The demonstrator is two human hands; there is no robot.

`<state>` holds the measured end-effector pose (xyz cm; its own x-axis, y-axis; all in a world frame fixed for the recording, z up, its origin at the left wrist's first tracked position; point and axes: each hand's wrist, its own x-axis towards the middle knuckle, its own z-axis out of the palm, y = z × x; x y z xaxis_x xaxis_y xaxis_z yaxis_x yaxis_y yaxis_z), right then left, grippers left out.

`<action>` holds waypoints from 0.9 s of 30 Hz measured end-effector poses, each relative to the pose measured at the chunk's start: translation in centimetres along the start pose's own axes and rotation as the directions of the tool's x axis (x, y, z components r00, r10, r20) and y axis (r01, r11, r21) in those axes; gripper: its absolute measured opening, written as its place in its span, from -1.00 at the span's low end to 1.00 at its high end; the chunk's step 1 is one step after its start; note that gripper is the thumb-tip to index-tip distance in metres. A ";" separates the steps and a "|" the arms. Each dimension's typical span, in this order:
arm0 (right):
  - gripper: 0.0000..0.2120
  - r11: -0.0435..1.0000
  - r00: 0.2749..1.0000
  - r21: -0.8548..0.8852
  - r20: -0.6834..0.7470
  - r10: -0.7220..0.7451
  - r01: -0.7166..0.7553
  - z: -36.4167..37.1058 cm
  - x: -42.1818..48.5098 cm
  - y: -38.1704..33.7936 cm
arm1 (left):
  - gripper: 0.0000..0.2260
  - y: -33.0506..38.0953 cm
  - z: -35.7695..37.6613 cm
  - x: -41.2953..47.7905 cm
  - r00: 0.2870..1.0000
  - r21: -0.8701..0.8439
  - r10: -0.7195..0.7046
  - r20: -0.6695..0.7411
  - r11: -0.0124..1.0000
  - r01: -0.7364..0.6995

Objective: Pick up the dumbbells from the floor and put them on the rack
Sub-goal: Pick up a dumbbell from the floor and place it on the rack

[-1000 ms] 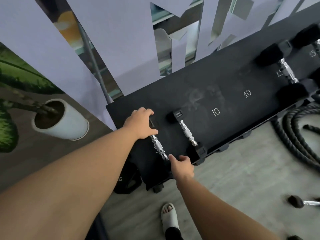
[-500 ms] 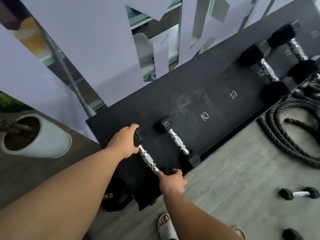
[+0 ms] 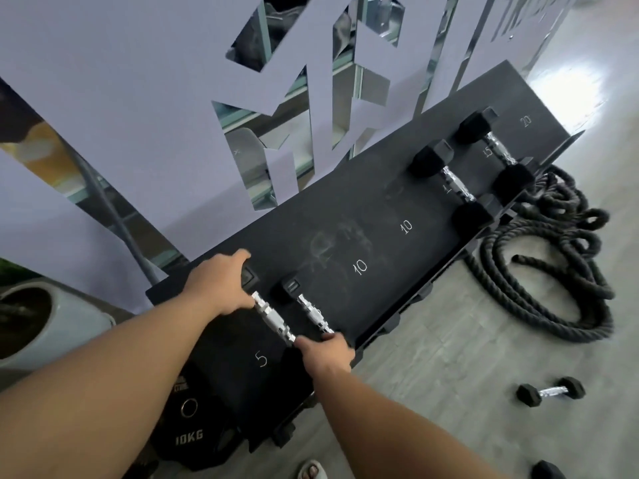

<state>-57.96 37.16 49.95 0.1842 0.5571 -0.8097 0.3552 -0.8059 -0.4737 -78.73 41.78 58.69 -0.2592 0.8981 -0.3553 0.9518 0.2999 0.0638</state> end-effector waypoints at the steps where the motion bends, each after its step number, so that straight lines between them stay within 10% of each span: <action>1: -0.35 1.000 1.000 0.008 -0.006 -0.012 0.012 -1.0 0.3 -1.1 | -0.17 1.1 -1.2 0.6 1.000 -0.004 0.012 -0.014 1.000 -0.012; 16: -0.30 0.997 0.997 0.000 -0.016 0.082 -0.082 -13.0 17.2 -8.6 | -0.18 19.3 -1.3 16.5 0.992 0.050 0.126 -0.030 0.991 -0.124; 27: -0.48 0.927 1.000 -0.374 0.009 0.020 -0.016 -15.3 21.6 -9.3 | -0.21 22.1 4.2 19.7 0.998 -0.014 0.026 0.061 1.000 -0.025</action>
<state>-43.29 59.79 42.16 0.1833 0.5388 -0.8223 0.6691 -0.6812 -0.2972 -62.12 64.73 49.16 -0.2242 0.8841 -0.4099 0.9555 0.2821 0.0858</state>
